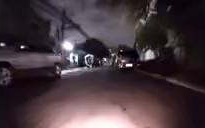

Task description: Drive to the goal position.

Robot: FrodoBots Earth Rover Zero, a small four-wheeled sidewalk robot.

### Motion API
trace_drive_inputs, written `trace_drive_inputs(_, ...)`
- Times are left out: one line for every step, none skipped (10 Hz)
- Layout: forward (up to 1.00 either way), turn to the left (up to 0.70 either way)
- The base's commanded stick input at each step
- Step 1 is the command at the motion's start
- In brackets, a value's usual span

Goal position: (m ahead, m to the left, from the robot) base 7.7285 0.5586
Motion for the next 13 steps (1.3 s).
trace_drive_inputs(1.0, 0.0)
trace_drive_inputs(1.0, 0.0)
trace_drive_inputs(1.0, 0.0)
trace_drive_inputs(1.0, 0.0)
trace_drive_inputs(1.0, 0.0)
trace_drive_inputs(1.0, 0.0)
trace_drive_inputs(1.0, -0.22)
trace_drive_inputs(1.0, -0.27)
trace_drive_inputs(1.0, -0.18)
trace_drive_inputs(1.0, 0.0)
trace_drive_inputs(1.0, 0.0)
trace_drive_inputs(1.0, 0.0)
trace_drive_inputs(1.0, 0.0)
